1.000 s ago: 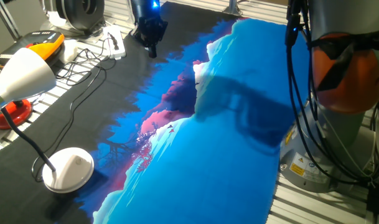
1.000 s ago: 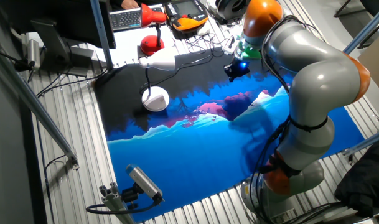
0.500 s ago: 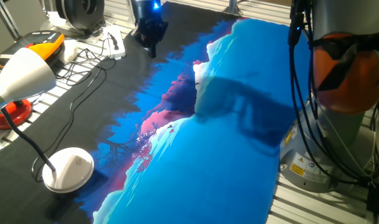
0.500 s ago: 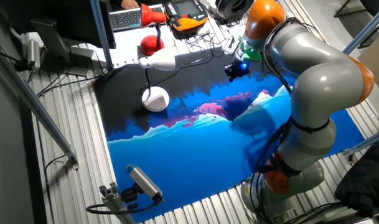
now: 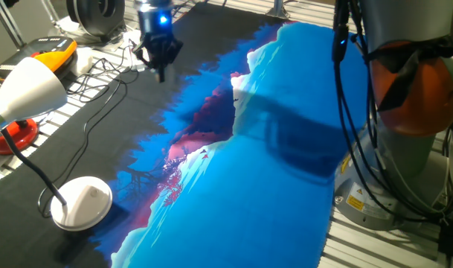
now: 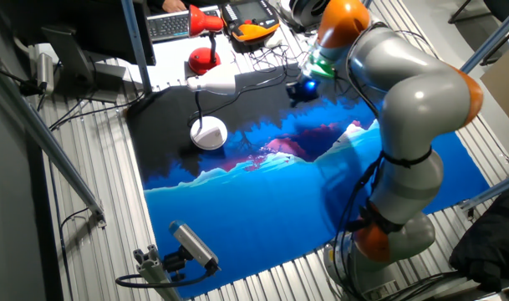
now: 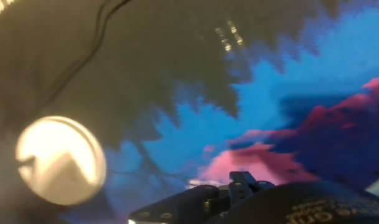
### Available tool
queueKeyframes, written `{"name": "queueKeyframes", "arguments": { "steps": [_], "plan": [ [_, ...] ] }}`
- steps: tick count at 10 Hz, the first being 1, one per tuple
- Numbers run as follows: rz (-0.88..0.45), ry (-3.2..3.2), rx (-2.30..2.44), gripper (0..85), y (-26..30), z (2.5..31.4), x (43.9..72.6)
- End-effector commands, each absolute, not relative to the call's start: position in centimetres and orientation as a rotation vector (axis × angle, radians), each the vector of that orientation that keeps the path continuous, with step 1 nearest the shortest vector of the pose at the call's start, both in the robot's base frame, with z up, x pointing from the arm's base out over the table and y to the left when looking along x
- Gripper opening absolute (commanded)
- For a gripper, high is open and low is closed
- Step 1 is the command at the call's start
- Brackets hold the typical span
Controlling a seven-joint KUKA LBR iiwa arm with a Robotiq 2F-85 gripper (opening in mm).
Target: Turn off the desk lamp by pressing the button
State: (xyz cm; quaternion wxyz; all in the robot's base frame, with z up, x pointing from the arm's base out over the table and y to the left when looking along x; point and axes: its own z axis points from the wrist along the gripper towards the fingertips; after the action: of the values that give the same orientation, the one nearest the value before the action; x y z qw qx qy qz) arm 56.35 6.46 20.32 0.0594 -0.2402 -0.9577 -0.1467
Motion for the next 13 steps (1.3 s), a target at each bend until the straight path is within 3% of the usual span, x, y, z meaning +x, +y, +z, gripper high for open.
{"name": "queueKeyframes", "arguments": {
  "steps": [1,4,8,13],
  "plan": [
    [-0.451,-2.894,-0.739,0.0,12.1,19.5,56.6],
    [-0.421,-2.888,-0.742,0.0,14.7,18.0,56.3],
    [-0.426,-2.862,-0.677,0.0,14.7,18.0,56.3],
    [-0.586,-2.775,-0.493,0.0,14.7,18.0,56.3]
  ]
}}
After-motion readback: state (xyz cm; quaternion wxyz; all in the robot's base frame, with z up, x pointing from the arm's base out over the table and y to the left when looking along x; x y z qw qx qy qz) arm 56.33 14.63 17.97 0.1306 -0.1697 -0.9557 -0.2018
